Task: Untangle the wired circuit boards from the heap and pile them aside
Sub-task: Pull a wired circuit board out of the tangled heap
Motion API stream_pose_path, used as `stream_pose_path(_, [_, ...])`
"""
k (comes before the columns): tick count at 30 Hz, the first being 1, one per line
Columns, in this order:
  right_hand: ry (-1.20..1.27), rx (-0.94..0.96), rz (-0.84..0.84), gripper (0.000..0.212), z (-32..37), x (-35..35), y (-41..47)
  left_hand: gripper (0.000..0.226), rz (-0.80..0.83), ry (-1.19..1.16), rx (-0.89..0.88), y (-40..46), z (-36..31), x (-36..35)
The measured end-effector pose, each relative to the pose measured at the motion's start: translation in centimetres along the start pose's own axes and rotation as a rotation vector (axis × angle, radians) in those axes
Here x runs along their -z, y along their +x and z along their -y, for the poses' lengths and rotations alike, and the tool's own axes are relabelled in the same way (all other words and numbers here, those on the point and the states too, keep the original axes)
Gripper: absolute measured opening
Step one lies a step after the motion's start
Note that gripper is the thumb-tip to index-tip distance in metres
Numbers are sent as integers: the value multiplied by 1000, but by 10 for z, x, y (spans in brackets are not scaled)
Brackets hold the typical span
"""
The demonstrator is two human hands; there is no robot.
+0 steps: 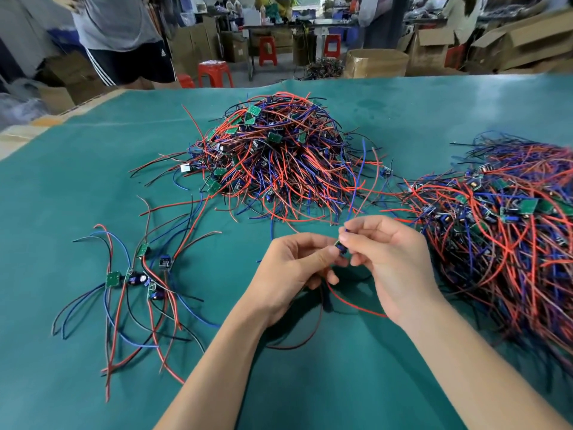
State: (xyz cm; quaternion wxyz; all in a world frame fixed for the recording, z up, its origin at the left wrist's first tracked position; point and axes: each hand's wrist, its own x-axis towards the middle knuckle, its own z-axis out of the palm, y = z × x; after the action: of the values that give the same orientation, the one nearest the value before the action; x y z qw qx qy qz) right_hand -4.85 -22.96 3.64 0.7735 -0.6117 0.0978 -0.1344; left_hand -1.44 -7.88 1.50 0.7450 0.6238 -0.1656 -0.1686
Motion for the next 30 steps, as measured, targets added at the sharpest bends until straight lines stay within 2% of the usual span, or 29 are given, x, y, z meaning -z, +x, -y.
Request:
stream_pose_path(3, [10,6,-46,21,1,3,3,7,-21,28,-3,0,0,-3])
stream_pose_path(5, [32,-14,-40,22,2,4,3,11,-47,68,-10,0,1,-3])
stream_pose_path(11, [181,-121,47,23,1,4,6,18,-69,97,-31,0,0,0])
stream_pose_path(16, [252,-260,115,40,5,8,7,17,14,73,-29,-2,-1,2])
stream_pose_path(20, [215,-346,232,31,6,11,8,14,-8,50,-33,-2,-2,2])
stream_pose_path(22, [158,-298,250,30,8,11,7,14,-19,56,-24,-2,-2,1])
stream_pose_path(24, [53,-193,189,26,9,12,7,14,-23,63,-15,-2,-2,1])
stream_pose_path(26, [-110,-54,87,4,8,13,8,16,-18,85,-10,-1,-2,1])
stream_pose_path(28, [-259,94,6,20,4,15,11,16,-12,117,-7,0,-2,1])
stream_pose_path(30, [-334,194,-49,21,2,16,13,17,-5,140,-10,-1,-3,1])
